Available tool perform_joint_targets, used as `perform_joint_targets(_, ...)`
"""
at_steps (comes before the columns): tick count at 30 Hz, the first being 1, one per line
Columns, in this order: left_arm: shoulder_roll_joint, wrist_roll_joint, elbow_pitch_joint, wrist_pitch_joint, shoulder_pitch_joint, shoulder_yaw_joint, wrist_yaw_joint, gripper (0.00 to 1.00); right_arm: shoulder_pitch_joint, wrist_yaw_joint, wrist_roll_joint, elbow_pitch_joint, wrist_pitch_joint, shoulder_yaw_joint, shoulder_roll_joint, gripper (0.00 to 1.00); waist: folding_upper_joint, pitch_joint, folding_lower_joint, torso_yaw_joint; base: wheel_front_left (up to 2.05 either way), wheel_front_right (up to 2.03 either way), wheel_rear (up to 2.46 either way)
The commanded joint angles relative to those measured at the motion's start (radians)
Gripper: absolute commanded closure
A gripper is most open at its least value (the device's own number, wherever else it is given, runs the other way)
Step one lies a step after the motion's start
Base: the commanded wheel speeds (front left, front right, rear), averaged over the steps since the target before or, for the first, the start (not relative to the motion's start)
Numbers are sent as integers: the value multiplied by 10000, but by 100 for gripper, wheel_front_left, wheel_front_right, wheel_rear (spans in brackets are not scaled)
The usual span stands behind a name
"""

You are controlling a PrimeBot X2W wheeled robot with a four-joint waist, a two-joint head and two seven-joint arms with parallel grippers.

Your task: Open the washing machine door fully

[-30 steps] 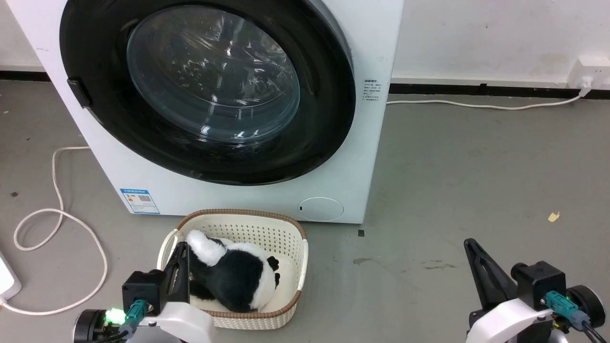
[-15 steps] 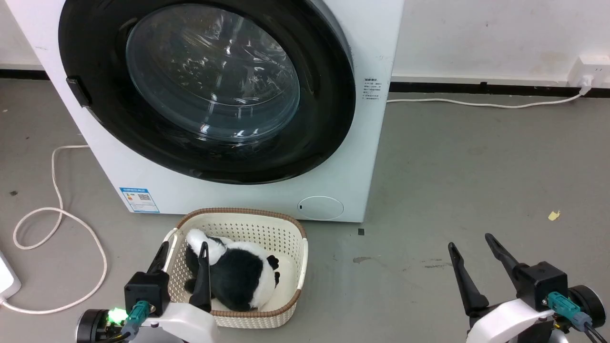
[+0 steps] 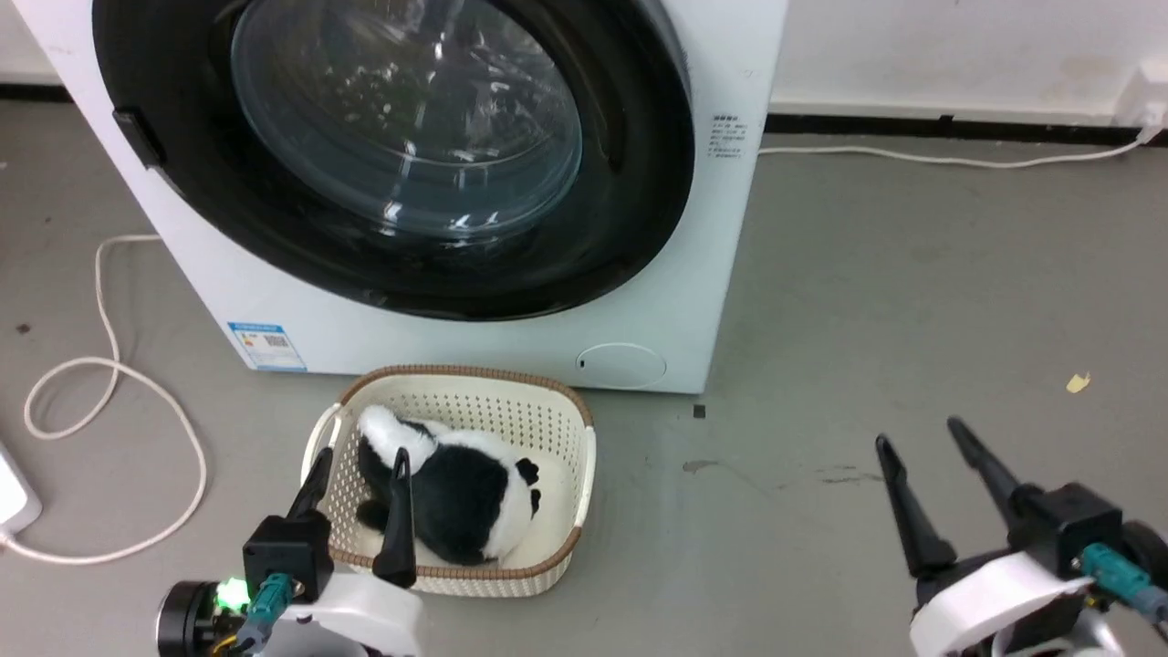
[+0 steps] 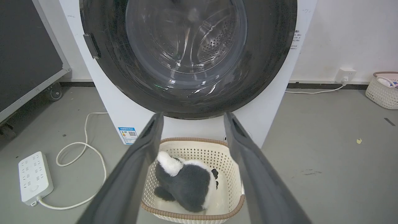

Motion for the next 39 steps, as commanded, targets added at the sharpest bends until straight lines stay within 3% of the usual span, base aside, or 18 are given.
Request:
perform_joint_targets(1,3,-125,-91,-91,-216,-49,88,0,-231,-2,104,-71,-86,-3,-130,0,-1,104,-1,55,0,0,0)
perform_joint_targets(17,4,-377,-366,-425,-595,-498,492,0,-1900,-3,1927,113,-7,171,-1019,0,-1,1023,-1,548,0,0,0)
perform_joint_targets(20,4,-423,-408,-487,-651,-563,559,0,-2310,-3,2309,145,93,232,-1190,86,-1,1190,-1,657,0,0,0)
perform_joint_targets(21,4,-437,-423,-508,-672,-583,580,0,-2450,-3,2414,159,115,245,-1250,100,-1,1249,-1,694,0,0,0)
perform_joint_targets(30,5,-598,-602,-697,-912,-834,788,0,-3872,-4,3891,558,684,267,-1382,100,-1,1802,-1,1056,0,0,0)
perform_joint_targets(39,6,-805,-760,-884,-1123,-1217,1057,0,-5517,-5,5512,1750,1801,115,-1154,100,-1,2368,-1,1489,0,0,0)
